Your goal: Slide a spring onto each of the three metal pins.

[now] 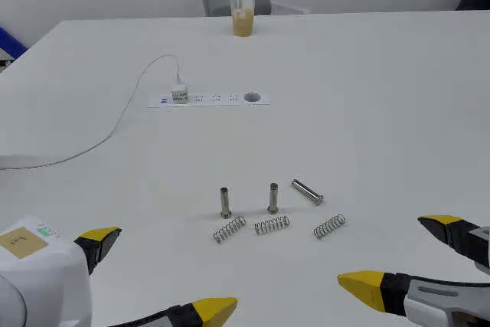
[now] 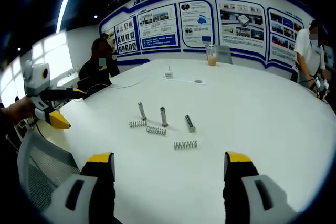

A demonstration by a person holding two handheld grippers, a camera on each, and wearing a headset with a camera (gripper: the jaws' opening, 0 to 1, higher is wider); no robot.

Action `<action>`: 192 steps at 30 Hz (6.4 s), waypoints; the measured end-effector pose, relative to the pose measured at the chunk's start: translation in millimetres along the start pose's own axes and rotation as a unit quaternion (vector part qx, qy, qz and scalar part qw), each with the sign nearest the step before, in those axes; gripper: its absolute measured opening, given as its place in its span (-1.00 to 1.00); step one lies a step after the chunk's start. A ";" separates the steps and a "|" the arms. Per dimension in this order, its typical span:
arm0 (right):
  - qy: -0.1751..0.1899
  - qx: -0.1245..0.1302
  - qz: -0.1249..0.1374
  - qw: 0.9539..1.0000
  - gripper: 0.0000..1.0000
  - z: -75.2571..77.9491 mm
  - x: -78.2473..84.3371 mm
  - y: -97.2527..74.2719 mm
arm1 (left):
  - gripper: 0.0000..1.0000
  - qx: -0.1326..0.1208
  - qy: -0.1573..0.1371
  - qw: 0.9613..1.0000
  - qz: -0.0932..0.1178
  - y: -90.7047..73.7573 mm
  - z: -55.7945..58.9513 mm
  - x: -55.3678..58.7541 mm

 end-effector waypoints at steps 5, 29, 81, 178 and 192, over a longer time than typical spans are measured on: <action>0.001 -0.002 0.003 1.000 0.70 1.2 -3.9 6.9 | 0.90 0.004 -0.002 1.000 -0.002 3.3 1.4 2.7; 0.002 -0.010 0.010 1.000 0.40 17.6 -28.2 48.7 | 0.86 0.011 0.009 1.000 -0.001 12.6 0.9 2.7; 0.011 -0.038 -0.072 0.997 -0.37 53.0 -56.4 176.1 | 0.79 0.024 0.018 1.000 -0.005 34.3 -2.9 4.2; -0.048 -0.025 -0.152 0.987 -0.82 46.4 -57.0 125.5 | 0.64 0.035 0.048 0.998 0.007 24.2 5.7 -1.1; -0.054 -0.027 -0.157 0.986 -0.82 45.3 -56.2 123.3 | 0.64 0.029 0.049 0.998 0.006 22.1 4.4 -1.6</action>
Point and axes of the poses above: the centre of the closed fingertips' face, and the gripper's own axes: y roughly forward along the fingers, z roughly to its right, x roughly out of its underside, the point moved 9 cm from there along -y, roughly backward along the fingers, and after that the axes turned 3 degrees about -z, right-handed, at the moved point
